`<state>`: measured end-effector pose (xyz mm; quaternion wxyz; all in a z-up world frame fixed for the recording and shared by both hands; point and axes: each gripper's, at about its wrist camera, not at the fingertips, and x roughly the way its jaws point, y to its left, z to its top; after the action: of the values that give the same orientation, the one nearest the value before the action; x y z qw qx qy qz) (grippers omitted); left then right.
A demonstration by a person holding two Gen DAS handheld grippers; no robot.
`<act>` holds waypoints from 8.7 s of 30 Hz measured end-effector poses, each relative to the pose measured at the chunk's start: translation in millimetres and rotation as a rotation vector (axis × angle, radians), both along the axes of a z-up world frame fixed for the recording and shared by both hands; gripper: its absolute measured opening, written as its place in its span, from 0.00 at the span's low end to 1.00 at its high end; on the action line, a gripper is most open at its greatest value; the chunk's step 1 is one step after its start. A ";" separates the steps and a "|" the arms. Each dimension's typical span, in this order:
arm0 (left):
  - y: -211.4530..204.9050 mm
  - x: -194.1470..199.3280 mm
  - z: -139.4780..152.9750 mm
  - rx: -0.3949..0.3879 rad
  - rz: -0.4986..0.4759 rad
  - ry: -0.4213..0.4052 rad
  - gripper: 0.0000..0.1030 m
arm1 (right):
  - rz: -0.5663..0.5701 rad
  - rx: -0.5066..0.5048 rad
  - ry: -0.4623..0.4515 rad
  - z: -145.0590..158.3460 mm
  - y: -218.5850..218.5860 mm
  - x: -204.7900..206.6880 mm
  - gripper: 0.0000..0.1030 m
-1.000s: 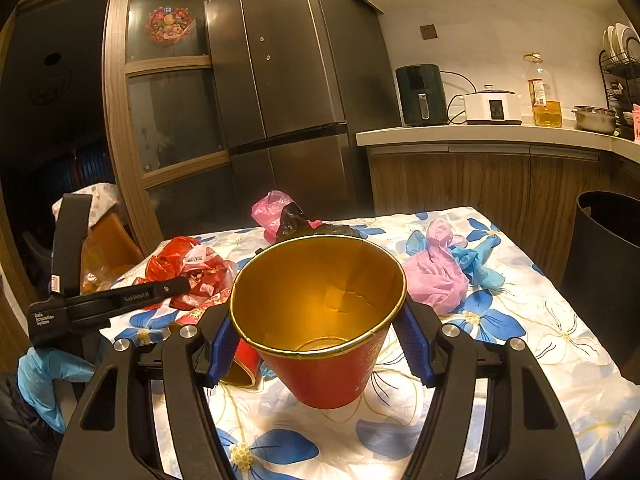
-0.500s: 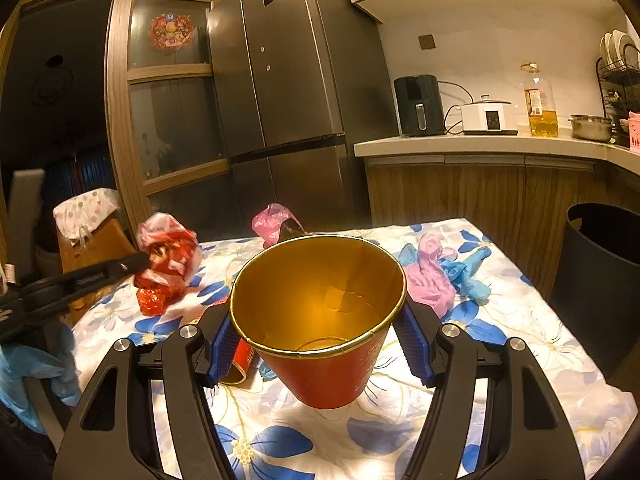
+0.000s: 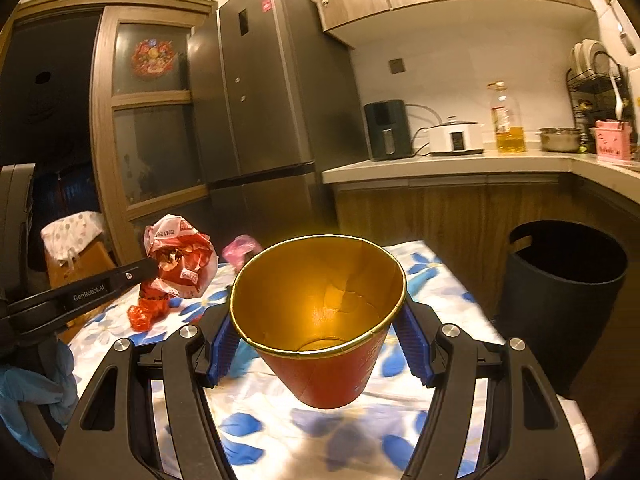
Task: Collect trash
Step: 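Carry the cup and wrapper over the black bin and open both tools, then move both tools back over the table toward the remaining trash, then grasp the red paper cup with the left tool while the right tool grasps the blue glove, then carry the red cup and blue glove over the black bin and release both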
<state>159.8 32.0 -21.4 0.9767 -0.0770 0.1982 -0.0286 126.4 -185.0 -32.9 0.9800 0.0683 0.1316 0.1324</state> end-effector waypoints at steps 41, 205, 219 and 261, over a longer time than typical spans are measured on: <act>-289.6 108.6 14.5 0.029 -0.438 -0.068 0.03 | -0.492 -0.017 -0.100 25.3 -220.7 42.5 0.65; 72.0 -16.6 -43.7 -0.143 0.126 0.086 0.01 | 0.238 -0.098 0.113 -25.1 82.9 60.2 0.01; -11.6 -6.4 -10.9 -0.095 -0.007 0.034 0.01 | 0.068 -0.077 0.010 13.0 -9.9 29.3 0.01; -311.1 123.0 11.4 -0.021 -0.441 -0.038 0.02 | -0.407 -0.037 -0.098 35.3 -240.2 68.4 0.01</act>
<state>282.8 -279.1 -10.0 0.9495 -0.0414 0.1915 -0.2449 194.8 -425.2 2.5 0.9929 0.0690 0.0697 -0.0678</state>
